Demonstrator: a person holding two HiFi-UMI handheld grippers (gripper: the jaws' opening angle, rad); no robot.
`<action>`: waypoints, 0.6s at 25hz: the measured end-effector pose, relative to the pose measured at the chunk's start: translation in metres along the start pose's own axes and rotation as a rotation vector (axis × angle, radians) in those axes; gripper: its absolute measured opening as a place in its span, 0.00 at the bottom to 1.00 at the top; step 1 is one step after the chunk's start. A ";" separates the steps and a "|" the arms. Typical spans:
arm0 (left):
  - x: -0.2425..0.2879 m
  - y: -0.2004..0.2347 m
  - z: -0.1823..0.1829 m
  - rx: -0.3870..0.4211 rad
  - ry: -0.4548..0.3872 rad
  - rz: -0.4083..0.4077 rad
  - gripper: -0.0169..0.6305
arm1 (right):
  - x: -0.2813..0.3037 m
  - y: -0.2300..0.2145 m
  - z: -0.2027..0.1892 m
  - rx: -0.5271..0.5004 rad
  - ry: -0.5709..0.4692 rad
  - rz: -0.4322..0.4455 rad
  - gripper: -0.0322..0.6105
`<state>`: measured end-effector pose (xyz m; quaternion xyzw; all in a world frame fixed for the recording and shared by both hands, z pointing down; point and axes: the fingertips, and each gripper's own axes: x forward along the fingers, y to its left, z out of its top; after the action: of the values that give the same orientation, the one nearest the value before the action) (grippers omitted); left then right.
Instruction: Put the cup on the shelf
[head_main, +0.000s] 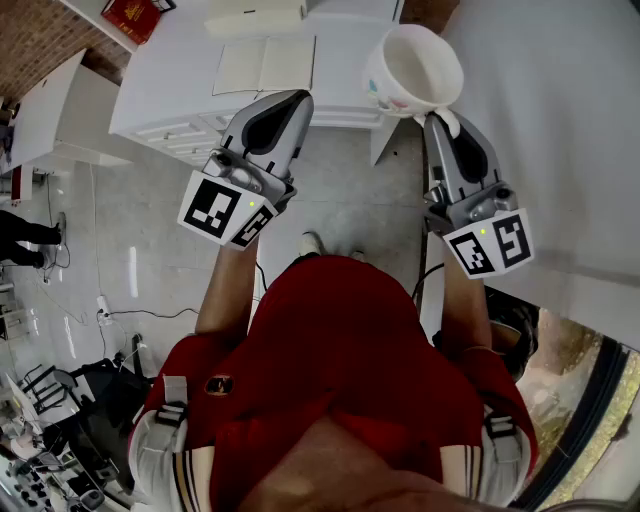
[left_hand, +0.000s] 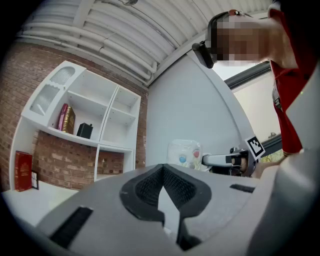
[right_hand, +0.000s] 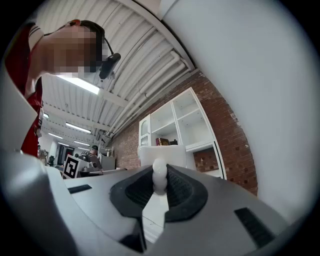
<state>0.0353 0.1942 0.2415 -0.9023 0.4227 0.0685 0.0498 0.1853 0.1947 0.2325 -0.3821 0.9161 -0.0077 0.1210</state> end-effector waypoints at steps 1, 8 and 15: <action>0.000 0.001 0.000 0.001 0.000 -0.001 0.04 | 0.000 0.000 0.000 0.005 -0.004 0.000 0.11; 0.002 0.005 -0.004 -0.003 -0.003 -0.009 0.04 | 0.003 -0.001 -0.003 0.006 -0.002 -0.010 0.11; -0.004 0.010 0.000 -0.005 -0.020 -0.017 0.04 | 0.001 0.001 0.000 -0.010 -0.001 -0.045 0.11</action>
<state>0.0250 0.1913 0.2419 -0.9052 0.4145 0.0782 0.0524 0.1838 0.1946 0.2316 -0.4034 0.9072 -0.0056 0.1194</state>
